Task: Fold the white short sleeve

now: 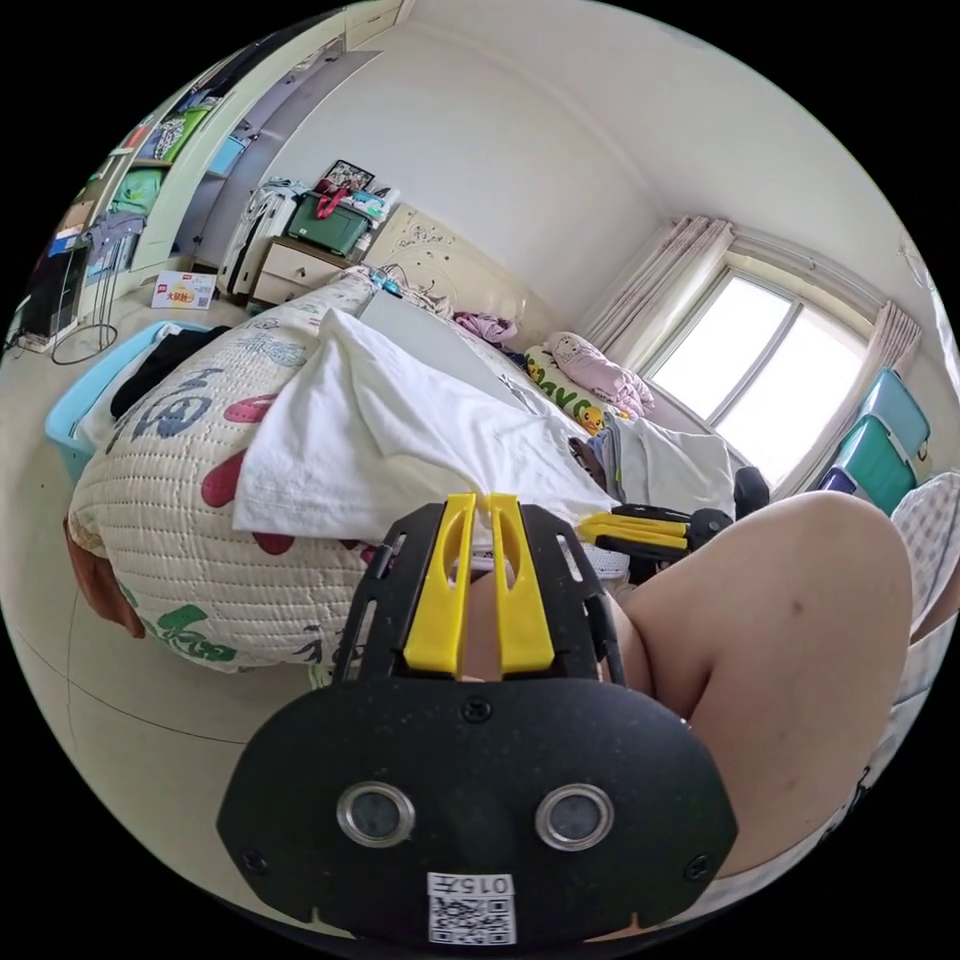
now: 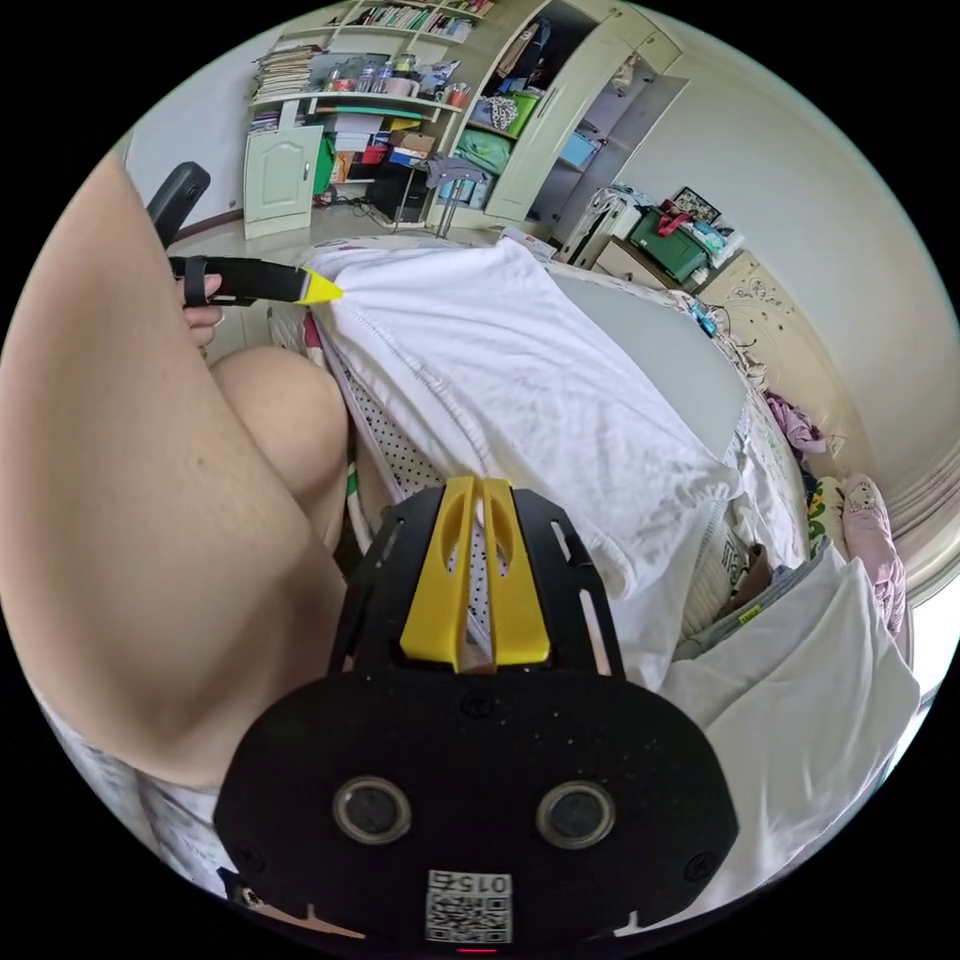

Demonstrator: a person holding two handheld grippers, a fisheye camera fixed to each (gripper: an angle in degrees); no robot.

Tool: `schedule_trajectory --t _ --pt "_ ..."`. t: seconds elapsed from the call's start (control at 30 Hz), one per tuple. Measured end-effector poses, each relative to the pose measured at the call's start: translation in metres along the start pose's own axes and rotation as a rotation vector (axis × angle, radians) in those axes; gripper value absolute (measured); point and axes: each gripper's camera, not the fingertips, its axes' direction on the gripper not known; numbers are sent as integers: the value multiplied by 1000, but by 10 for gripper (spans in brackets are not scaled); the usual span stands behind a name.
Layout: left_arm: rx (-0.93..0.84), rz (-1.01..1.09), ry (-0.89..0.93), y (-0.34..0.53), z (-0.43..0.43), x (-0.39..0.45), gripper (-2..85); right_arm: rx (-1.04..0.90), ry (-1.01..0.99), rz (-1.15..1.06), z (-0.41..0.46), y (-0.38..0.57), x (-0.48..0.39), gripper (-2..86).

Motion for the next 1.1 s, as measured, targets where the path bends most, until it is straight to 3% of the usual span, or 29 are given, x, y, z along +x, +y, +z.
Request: schedule_trajectory --t 0.43,0.53,0.7,0.87,0.97,1.1 --pt "-137 68 -131 6 39 21 15 -12 -76 54 -7 10 23 8" --pt "-180 97 -169 3 43 27 21 17 -109 129 -17 18 39 44" --pt "-158 184 -284 -26 23 36 47 90 -44 437 -54 64 99 66" --pt "-210 334 -172 -107 73 64 85 -10 136 492 -49 84 117 88" --pt "-226 420 -32 -154 137 96 91 -73 94 474 -33 83 119 105" --pt "-234 450 30 -206 246 144 134 -79 172 470 -27 84 121 51"
